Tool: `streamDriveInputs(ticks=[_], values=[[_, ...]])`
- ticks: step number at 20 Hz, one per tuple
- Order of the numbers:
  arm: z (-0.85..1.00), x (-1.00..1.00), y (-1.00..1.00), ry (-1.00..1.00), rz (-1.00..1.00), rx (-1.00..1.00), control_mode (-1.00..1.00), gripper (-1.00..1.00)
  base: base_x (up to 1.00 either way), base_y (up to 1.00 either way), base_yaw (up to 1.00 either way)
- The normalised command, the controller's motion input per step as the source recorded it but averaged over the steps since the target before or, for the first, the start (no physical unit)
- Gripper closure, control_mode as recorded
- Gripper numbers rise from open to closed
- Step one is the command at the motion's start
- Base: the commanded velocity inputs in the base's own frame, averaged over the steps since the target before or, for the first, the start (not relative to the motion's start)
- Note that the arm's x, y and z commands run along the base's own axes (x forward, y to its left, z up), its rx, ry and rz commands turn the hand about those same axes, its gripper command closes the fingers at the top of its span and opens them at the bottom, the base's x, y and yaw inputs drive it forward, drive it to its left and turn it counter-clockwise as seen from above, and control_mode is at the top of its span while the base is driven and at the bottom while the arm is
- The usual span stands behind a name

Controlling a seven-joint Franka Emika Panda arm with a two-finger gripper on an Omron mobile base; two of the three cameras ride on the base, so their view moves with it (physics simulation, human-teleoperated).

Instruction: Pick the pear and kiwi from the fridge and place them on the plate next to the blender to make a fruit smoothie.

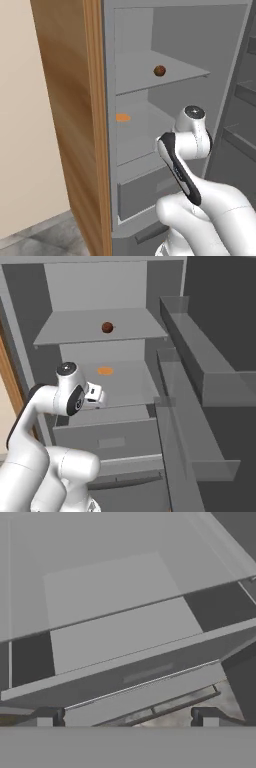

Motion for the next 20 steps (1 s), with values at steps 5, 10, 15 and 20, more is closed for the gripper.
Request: streamDriveInputs(ticks=[5,10,15,20], values=[[0.00,0.00,0.00,0.00,0.00,0.00,1.00,-1.00,0.07,-0.32,0.00],[0.41,-0.24,-0.10,-0.26,0.00,0.00,-1.00,-1.00,0.00,0.00,0.00],[0.98,-0.63,-0.04,-0.57,0.00,-0.03,-1.00,-1.00,0.00,0.00,0.00],[1.00,-0.41,-0.03,-0.40,0.00,-0.01,-1.00,-1.00,0.00,0.00,0.00]])
